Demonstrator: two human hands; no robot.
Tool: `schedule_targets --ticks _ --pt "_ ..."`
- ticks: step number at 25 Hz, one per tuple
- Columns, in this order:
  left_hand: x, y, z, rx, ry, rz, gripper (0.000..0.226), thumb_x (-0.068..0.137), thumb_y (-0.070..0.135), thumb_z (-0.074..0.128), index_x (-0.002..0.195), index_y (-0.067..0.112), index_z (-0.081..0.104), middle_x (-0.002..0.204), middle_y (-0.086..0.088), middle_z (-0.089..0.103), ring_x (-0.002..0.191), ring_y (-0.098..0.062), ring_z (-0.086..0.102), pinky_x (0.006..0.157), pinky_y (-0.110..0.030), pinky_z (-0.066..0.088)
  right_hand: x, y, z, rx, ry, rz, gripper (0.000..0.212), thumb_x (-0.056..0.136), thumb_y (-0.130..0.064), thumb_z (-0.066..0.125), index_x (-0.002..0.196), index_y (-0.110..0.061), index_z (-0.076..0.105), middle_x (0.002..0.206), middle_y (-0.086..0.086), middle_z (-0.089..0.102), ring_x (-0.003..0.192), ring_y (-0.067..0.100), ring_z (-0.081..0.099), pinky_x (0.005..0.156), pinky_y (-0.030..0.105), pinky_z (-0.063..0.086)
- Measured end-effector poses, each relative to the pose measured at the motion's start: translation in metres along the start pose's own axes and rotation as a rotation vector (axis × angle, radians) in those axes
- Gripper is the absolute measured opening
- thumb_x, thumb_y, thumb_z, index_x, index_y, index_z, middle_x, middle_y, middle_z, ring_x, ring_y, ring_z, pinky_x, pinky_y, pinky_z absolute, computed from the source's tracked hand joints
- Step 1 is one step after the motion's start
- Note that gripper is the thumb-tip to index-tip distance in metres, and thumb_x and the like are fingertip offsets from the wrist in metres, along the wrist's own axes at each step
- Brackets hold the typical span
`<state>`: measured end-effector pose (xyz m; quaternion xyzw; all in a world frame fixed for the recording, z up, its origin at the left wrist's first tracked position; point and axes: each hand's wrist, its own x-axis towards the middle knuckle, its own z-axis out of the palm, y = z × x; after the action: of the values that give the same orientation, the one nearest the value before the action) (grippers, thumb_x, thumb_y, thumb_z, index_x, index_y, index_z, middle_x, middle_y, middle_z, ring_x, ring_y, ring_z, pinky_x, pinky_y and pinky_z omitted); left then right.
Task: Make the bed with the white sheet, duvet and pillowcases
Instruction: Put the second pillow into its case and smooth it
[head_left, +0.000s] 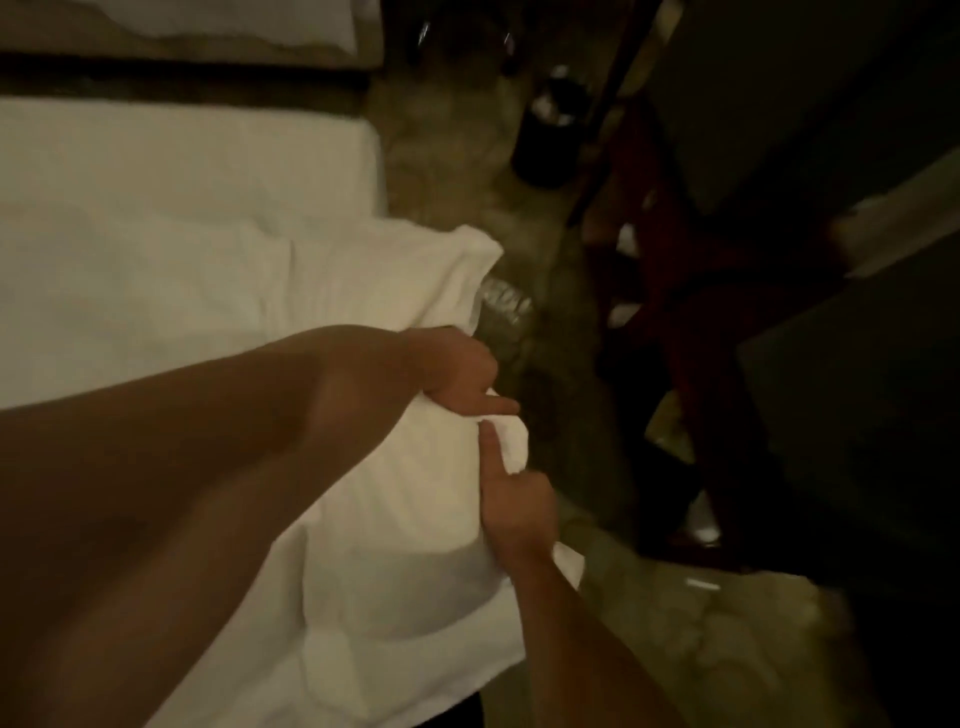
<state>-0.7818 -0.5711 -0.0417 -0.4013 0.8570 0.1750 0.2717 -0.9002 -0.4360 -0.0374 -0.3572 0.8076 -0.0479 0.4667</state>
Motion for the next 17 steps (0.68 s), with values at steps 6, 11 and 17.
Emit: schedule_targets --ticks 6,11,17 --pt "-0.25 -0.001 -0.085 0.041 0.344 -0.044 0.075 0.096 0.074 0.018 0.059 0.024 0.059 0.061 0.009 0.058 0.069 -0.013 0.057 0.092 -0.038 0.048 -0.225 -0.051 0.002 -0.038 0.23 -0.28 0.103 0.074 -0.096 0.012 0.133 -0.024 0.058 0.132 0.003 0.064 0.117 0.026 0.061 0.106 0.042 0.046" --pt "-0.345 -0.017 -0.075 -0.06 0.423 -0.135 0.078 0.087 0.085 0.013 0.056 0.029 0.058 0.063 0.013 0.061 0.072 -0.008 0.059 0.088 -0.037 0.048 -0.293 -0.064 0.025 -0.155 0.34 -0.463 0.095 0.079 -0.091 0.015 0.113 -0.019 0.066 0.111 0.003 0.07 0.103 0.024 0.065 0.092 0.037 0.048" --pt "-0.359 -0.027 -0.035 -0.033 0.412 -0.199 0.081 0.084 0.088 0.013 0.064 0.028 0.062 0.076 0.008 0.065 0.082 -0.014 0.059 0.082 -0.034 0.039 -0.295 -0.053 0.057 -0.3 0.366 -0.57 0.09 0.083 -0.088 0.014 0.108 -0.018 0.066 0.104 0.005 0.069 0.087 0.021 0.061 0.079 0.033 0.045"
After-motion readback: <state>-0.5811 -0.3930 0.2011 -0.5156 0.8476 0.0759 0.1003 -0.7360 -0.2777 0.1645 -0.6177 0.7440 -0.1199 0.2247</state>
